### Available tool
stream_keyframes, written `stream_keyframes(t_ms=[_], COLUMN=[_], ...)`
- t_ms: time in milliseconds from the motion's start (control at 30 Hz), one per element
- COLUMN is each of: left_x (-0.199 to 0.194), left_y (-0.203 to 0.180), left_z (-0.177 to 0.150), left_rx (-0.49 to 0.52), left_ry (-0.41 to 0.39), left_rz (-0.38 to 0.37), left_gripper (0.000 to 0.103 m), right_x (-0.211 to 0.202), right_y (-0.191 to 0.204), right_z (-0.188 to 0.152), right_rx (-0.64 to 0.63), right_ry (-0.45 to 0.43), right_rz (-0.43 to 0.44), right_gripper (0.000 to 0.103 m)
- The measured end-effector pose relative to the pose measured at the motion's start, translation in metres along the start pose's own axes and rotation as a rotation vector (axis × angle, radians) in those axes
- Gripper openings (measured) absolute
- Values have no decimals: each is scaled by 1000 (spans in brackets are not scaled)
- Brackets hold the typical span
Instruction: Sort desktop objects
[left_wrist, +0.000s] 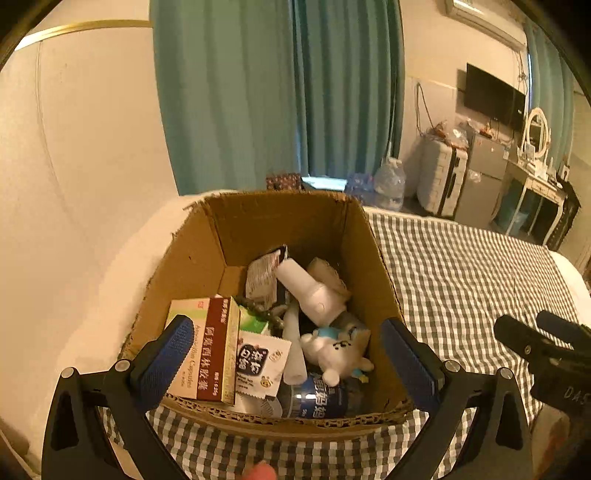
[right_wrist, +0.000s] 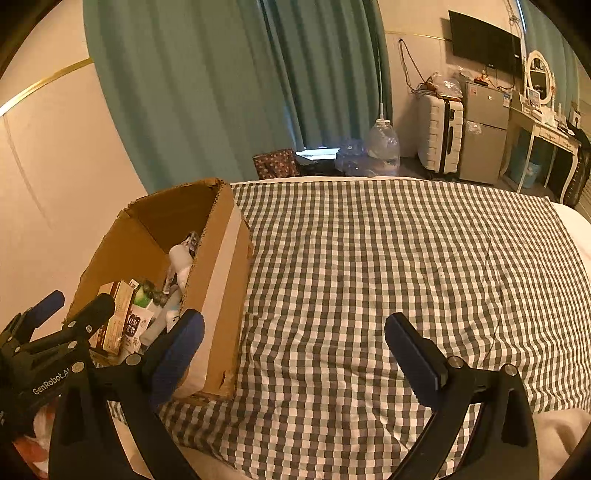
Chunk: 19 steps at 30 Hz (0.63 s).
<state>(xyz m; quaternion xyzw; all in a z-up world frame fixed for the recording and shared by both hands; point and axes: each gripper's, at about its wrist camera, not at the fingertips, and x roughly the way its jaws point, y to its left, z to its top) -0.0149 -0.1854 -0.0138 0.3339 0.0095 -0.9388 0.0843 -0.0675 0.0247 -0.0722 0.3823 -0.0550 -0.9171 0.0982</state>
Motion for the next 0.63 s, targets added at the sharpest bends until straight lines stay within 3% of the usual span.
stream_keyframes(t_ms=[633], left_x=[24], left_y=[0], left_z=[-12], left_rx=[-24], left_ry=[46], left_rz=[28], left_gripper=[103], right_x=[-4], right_y=[-5], right_z=[-6], right_rx=[-13], right_ry=[2], right_rz=[-15], right_gripper=[99])
